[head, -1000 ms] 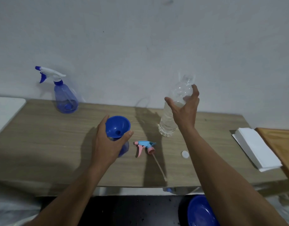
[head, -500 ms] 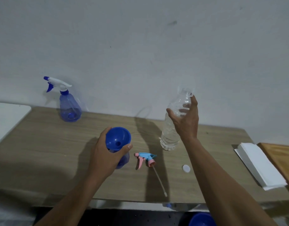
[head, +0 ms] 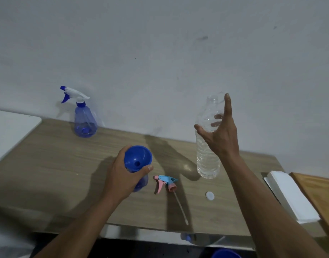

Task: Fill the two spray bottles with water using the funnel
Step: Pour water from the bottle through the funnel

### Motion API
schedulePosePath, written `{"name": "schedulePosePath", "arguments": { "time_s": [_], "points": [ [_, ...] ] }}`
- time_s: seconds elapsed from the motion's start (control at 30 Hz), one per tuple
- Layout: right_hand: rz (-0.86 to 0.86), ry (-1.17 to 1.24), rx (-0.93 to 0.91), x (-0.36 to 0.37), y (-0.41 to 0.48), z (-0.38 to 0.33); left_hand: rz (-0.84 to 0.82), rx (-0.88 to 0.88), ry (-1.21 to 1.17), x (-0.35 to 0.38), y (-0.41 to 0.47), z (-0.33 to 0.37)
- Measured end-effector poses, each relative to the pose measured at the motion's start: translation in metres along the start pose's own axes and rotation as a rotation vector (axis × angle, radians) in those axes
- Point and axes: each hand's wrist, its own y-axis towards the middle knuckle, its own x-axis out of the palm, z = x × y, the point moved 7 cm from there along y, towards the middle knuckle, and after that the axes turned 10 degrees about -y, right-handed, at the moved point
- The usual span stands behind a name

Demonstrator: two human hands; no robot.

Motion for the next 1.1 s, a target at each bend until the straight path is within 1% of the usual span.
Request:
{"name": "schedulePosePath", "arguments": {
  "time_s": [0.07, 0.13, 0.27, 0.4, 0.5, 0.67, 0.8, 1.1],
  "points": [
    [-0.007, 0.001, 0.013, 0.003, -0.004, -0.001, 0.003, 0.007, -0.004, 0.0, -0.001, 0.002],
    [-0.031, -0.027, -0.022, 0.008, -0.011, -0.007, 0.0, 0.008, -0.014, 0.001, -0.001, 0.004],
    [-0.17, -0.126, -0.168, 0.022, -0.027, -0.028, -0.009, 0.005, -0.034, 0.002, -0.002, 0.005],
    [-0.307, -0.308, -0.335, 0.033, -0.039, -0.047, -0.01, 0.012, -0.054, 0.002, -0.002, 0.006],
    [-0.367, -0.426, -0.437, 0.036, -0.044, -0.058, -0.003, 0.024, -0.063, 0.0, -0.001, 0.004],
    [-0.428, -0.511, -0.496, 0.033, -0.039, -0.064, -0.022, 0.015, -0.081, 0.0, -0.004, 0.003],
    [-0.531, -0.586, -0.584, 0.034, -0.039, -0.071, -0.038, 0.006, -0.072, 0.0, -0.003, 0.003],
    [-0.657, -0.637, -0.66, 0.033, -0.037, -0.078, -0.056, -0.013, -0.08, 0.0, -0.003, 0.007]
  ]
}}
